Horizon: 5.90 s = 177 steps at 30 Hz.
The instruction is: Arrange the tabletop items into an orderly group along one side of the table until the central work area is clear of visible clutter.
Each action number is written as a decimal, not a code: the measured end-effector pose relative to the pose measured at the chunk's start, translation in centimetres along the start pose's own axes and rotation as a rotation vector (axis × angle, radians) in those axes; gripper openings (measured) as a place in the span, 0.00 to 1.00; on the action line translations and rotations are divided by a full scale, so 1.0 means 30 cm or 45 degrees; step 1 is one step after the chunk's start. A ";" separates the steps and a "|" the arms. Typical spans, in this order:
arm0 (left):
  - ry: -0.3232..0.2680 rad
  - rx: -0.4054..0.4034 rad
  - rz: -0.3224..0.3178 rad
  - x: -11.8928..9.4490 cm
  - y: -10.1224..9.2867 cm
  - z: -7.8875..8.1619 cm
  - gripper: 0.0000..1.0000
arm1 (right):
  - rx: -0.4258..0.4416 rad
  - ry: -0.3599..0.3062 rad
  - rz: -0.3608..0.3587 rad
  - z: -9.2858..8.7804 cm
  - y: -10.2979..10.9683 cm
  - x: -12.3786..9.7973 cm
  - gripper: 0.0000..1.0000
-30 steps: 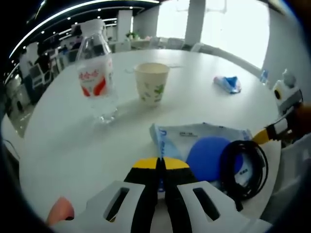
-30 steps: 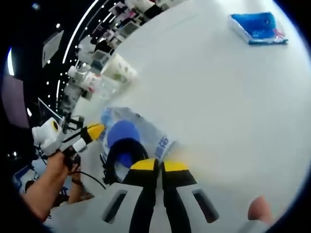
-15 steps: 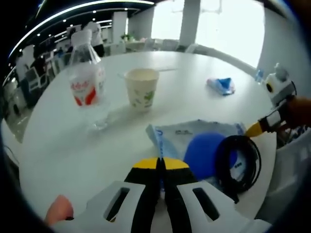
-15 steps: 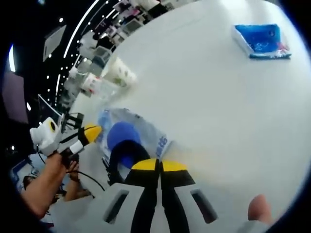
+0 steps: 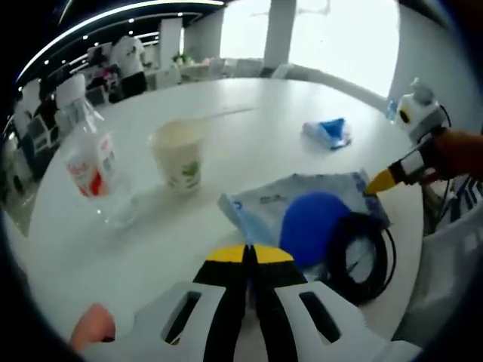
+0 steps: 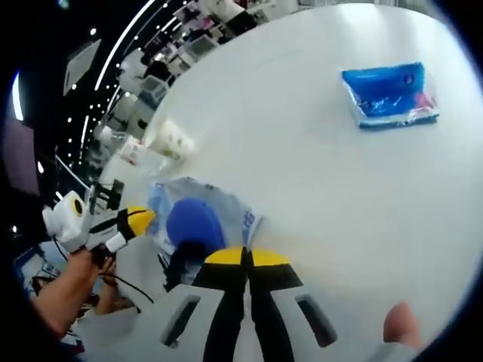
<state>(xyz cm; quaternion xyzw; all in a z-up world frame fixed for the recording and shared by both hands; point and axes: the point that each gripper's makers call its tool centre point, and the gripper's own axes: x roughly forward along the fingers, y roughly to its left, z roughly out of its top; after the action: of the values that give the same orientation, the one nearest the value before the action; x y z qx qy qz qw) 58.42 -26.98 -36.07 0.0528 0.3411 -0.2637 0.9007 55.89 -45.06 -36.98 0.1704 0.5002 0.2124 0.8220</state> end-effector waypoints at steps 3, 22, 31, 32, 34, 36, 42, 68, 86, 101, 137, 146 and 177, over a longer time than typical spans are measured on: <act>-0.006 0.014 -0.010 0.015 -0.019 0.025 0.00 | -0.013 -0.017 -0.018 0.028 -0.028 -0.014 0.01; -0.099 0.004 0.008 0.105 -0.035 0.203 0.00 | -0.121 -0.130 -0.089 0.274 -0.098 -0.072 0.01; -0.129 -0.012 0.041 0.162 -0.010 0.256 0.00 | -0.228 -0.166 -0.131 0.412 -0.116 -0.048 0.01; -0.130 -0.020 0.045 0.169 -0.004 0.259 0.00 | -0.232 -0.168 -0.134 0.426 -0.121 -0.040 0.01; -0.131 -0.025 0.051 0.183 0.003 0.264 0.00 | -0.238 -0.171 -0.136 0.450 -0.132 -0.026 0.01; -0.133 -0.030 0.056 0.200 0.008 0.270 0.00 | -0.240 -0.167 -0.139 0.469 -0.146 -0.009 0.01; -0.130 -0.052 0.064 0.231 0.027 0.277 0.00 | -0.278 -0.158 -0.127 0.510 -0.160 0.020 0.01; -0.131 0.061 0.141 0.319 0.070 0.237 0.00 | -0.333 -0.094 -0.145 0.549 -0.213 0.147 0.02; -0.182 0.153 0.185 0.357 0.084 0.251 0.01 | -0.440 -0.066 -0.180 0.548 -0.259 0.199 0.03; -0.192 0.199 0.213 0.359 0.086 0.239 0.09 | -0.586 -0.078 -0.217 0.541 -0.261 0.231 0.16; -0.397 0.255 0.055 0.200 -0.060 0.364 0.29 | -0.744 -0.499 -0.012 0.609 -0.073 0.036 0.49; -0.472 0.205 -0.116 0.097 -0.129 0.351 0.45 | -0.910 -0.557 0.236 0.493 0.039 -0.055 0.71; -0.571 0.236 -0.433 -0.288 -0.348 0.205 0.99 | -1.234 -0.496 0.538 0.052 0.277 -0.296 0.90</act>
<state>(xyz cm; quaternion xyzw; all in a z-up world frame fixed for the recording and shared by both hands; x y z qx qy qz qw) 51.25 -33.80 -24.96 0.0173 0.1121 -0.4459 0.8879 52.16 -42.70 -25.54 -0.0941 0.1396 0.5424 0.8231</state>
